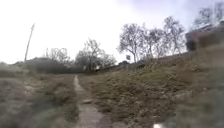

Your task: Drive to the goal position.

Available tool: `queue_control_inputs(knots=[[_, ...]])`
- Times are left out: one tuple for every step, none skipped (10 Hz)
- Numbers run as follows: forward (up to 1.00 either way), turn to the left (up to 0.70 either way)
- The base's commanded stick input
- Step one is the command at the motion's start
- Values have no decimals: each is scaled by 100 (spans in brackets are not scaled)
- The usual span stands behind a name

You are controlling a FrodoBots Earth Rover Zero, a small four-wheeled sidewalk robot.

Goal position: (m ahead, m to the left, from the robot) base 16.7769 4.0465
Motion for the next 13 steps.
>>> queue_control_inputs(knots=[[70,0],[70,8],[70,27],[70,18],[70,0],[70,0],[70,11],[70,33],[70,21],[70,0],[70,0],[70,0],[70,31]])
